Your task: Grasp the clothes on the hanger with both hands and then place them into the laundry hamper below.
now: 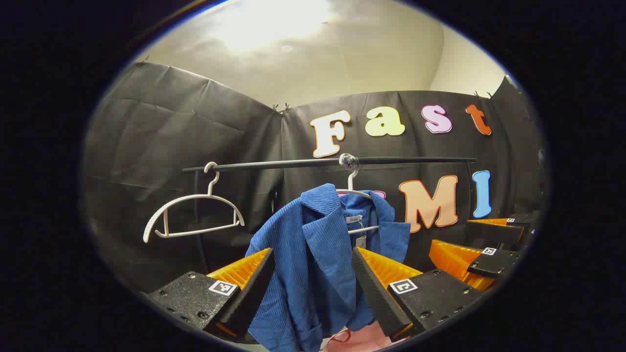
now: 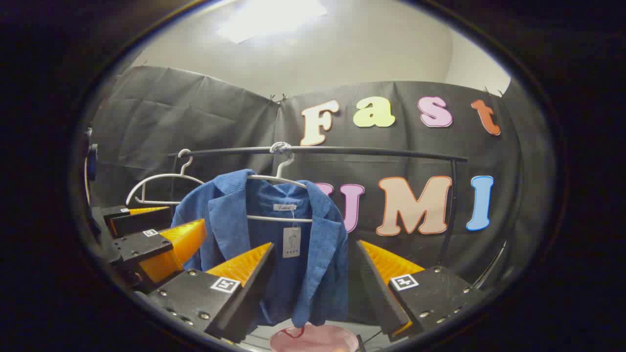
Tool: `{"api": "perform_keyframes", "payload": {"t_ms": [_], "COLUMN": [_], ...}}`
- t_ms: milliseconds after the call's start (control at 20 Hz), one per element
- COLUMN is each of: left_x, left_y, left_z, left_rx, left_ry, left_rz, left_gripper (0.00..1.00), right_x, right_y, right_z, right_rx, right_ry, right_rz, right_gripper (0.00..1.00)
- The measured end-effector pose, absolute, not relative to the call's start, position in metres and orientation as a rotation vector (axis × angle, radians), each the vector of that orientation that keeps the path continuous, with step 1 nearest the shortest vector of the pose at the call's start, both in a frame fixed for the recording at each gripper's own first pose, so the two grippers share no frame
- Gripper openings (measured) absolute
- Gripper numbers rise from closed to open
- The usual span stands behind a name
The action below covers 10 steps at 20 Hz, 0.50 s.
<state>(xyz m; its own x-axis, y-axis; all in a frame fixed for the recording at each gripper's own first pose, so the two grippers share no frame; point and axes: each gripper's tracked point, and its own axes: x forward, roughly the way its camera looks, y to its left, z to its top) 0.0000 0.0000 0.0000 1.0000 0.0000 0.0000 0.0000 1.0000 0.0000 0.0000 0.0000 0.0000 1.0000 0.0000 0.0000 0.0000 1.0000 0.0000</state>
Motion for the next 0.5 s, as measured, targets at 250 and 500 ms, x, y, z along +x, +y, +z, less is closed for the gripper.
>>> {"api": "perform_keyframes", "payload": {"t_ms": [250, 500], "left_x": [0.0046, 0.0069], "left_y": [-0.0025, -0.0033], "left_z": [-0.0052, -0.008], "left_rx": [0.001, -0.003], "left_ry": [0.011, 0.016], "left_rz": [0.008, 0.012], "left_gripper": [0.97, 0.97], "right_x": [0.0055, 0.0062], "right_y": [-0.0009, -0.001], "right_z": [-0.0037, -0.0071], "right_rx": [-0.01, -0.016], "right_ry": [0.005, 0.011], "right_rz": [0.01, 0.012], "right_gripper": [0.96, 0.94]}}
